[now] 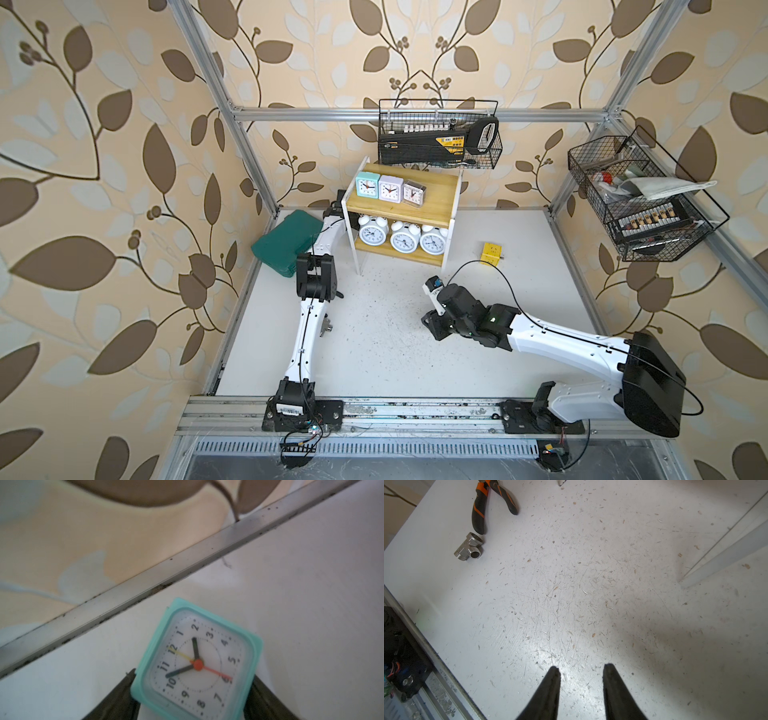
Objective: Place the alarm clocks on the shelf by style
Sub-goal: Pick up the alarm from the center of the board.
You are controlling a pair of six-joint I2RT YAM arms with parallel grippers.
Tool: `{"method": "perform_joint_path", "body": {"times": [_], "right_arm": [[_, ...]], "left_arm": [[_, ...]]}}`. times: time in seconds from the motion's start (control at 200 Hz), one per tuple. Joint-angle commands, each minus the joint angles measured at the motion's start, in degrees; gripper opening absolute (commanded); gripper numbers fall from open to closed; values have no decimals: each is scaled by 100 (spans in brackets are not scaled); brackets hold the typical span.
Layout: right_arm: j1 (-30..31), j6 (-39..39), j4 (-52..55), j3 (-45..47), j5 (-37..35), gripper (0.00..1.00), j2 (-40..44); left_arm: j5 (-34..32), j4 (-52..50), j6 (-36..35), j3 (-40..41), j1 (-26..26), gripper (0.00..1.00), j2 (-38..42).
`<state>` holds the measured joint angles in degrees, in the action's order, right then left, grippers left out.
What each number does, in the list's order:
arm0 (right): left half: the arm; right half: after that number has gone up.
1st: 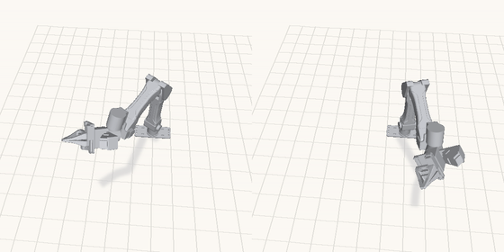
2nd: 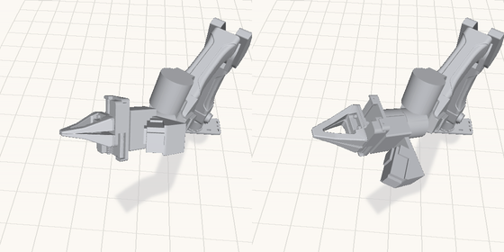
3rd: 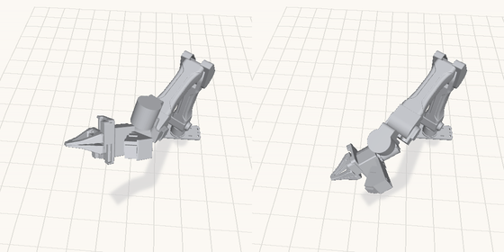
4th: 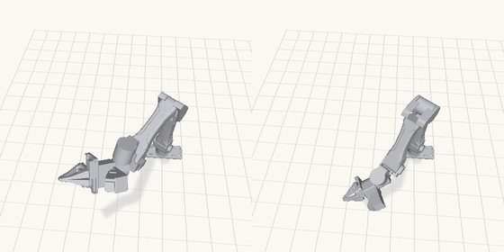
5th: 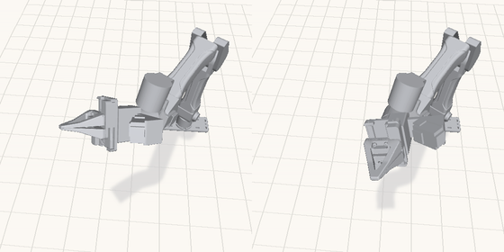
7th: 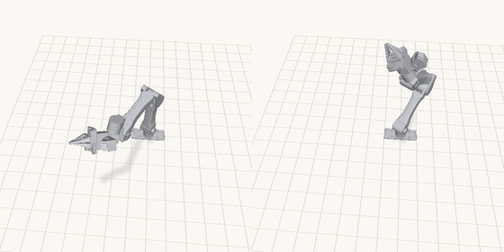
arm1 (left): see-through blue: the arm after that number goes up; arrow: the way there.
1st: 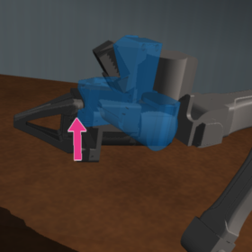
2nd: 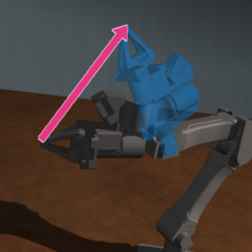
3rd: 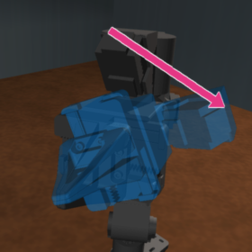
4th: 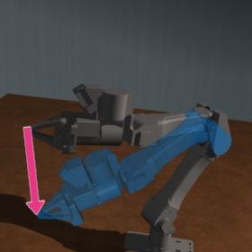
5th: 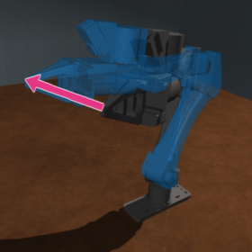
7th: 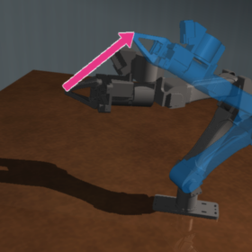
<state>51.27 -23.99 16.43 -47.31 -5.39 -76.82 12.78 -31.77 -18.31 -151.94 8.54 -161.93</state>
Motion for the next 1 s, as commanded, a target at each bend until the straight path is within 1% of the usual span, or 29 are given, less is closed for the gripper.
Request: {"method": "perform_joint_path", "body": {"times": [0.0,0.145,0.215,0.355,0.49,0.595,0.78,0.95,0.995], "right_arm": [[51,8,45,-167,-50,37,-76],[61,8,35,-194,-54,37,-91],[62,11,28,-193,-41,37,-107],[66,8,-33,-177,47,36,-84],[93,-21,-121,-93,103,36,55],[103,-48,-211,-1,179,36,219],[112,-130,-199,45,257,37,398],[110,-222,-77,-22,314,37,565],[109,-253,-12,-66,307,37,616]], "left_arm": [[308,-1,-188,-143,140,66,-14],[247,10,-241,-37,140,57,41],[229,-28,-255,91,124,49,144],[215,-118,-138,545,62,36,582],[141,-167,147,1093,-82,28,1144],[12,-217,354,1569,-204,25,1630],[39,-137,640,2525,-512,25,2601],[336,-128,745,3395,-893,25,3624],[414,-151,719,3803,-980,25,3939]]}}
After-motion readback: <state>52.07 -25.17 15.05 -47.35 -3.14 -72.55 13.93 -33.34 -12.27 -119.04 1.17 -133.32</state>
